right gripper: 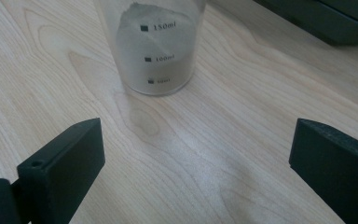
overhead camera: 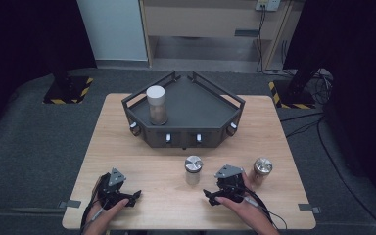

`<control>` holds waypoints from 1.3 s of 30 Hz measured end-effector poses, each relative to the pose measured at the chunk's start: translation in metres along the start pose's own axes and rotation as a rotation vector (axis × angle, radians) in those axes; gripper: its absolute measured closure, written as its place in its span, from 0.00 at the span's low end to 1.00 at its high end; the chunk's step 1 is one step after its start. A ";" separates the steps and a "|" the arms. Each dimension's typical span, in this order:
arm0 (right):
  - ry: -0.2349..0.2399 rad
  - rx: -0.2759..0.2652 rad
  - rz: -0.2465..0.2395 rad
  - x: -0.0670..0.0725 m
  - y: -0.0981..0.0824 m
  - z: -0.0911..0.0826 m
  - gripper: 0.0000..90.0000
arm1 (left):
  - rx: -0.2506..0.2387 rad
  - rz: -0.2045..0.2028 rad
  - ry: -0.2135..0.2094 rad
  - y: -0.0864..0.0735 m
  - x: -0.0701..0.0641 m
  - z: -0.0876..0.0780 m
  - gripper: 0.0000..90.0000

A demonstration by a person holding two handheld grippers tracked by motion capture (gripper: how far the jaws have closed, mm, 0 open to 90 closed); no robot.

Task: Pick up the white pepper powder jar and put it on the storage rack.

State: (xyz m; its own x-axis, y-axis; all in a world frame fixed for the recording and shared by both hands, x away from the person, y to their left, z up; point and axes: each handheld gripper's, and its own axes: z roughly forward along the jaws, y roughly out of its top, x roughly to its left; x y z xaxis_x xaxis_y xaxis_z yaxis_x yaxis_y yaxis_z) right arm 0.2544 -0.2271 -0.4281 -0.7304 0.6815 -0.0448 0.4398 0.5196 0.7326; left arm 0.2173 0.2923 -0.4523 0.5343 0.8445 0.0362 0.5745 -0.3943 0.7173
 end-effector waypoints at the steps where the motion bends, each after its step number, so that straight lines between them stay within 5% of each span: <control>1: 0.001 0.000 -0.005 0.000 0.002 0.000 0.04 | 0.000 0.000 0.000 0.000 0.000 0.000 0.00; 39: 0.025 0.024 -0.045 0.001 0.049 0.007 0.05 | 0.000 0.000 0.000 0.000 0.000 0.000 0.00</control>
State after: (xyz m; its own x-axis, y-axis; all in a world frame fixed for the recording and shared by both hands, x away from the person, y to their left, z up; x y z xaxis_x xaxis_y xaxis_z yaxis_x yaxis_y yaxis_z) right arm 0.2790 -0.1967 -0.3971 -0.7626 0.6440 -0.0606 0.4180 0.5621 0.7136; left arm 0.2173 0.2923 -0.4523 0.5344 0.8445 0.0361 0.5744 -0.3941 0.7174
